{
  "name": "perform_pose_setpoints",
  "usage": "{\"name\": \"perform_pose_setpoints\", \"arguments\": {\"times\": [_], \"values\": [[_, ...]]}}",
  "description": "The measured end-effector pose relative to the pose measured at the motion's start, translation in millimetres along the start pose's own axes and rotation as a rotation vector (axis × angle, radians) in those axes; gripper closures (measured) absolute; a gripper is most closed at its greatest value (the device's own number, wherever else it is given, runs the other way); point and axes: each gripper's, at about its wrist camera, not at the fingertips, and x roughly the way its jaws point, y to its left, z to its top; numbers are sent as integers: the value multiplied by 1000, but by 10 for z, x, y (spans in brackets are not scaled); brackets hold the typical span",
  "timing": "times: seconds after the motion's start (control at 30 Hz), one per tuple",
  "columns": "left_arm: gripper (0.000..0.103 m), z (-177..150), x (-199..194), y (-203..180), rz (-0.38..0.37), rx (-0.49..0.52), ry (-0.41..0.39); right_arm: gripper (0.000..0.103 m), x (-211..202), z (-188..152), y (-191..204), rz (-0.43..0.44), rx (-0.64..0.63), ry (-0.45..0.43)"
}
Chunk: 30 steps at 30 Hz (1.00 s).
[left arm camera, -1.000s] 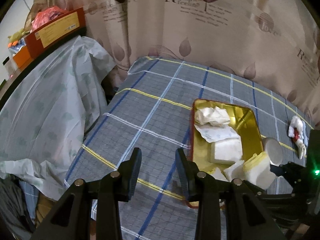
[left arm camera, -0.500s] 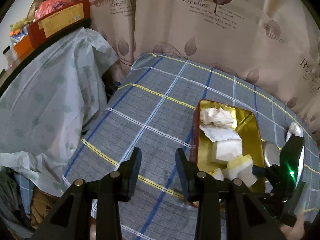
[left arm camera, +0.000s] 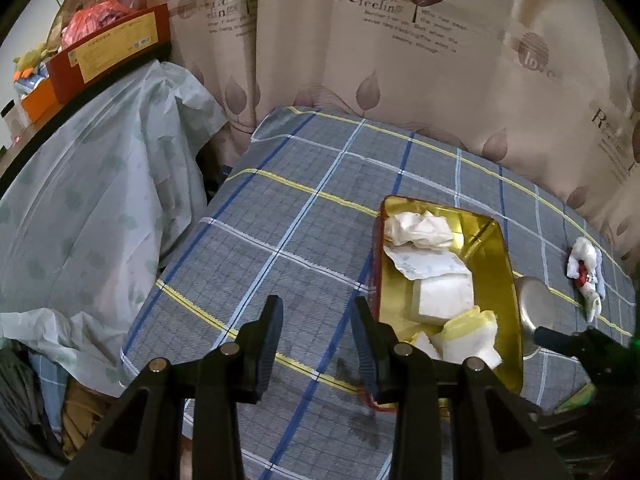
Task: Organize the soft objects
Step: 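Lower the yellow-edged cloth into the gold tray and open the right gripper, then move the right gripper to the light blue towel and grasp it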
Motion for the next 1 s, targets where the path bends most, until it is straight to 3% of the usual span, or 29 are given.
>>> {"name": "perform_pose_setpoints", "arguments": {"times": [0.33,0.53,0.67,0.87,1.0], "values": [[67,-29,-41,-173,-13,40,-2,13,-817,-256,-405,23,69,-78],[67,-70,-40,-395,-31,85,5,13,-1394,-602,-1094,-115,147,-115],[67,-124,-36,-616,-41,129,9,13,-1662,-861,-1817,-206,267,-123],[67,-199,-38,-1099,-87,211,10,24,-1750,-1147,-2647,-305,358,-92],[67,-187,-36,-1526,-158,284,28,24,-1650,-1254,-3045,-335,379,-77]]}}
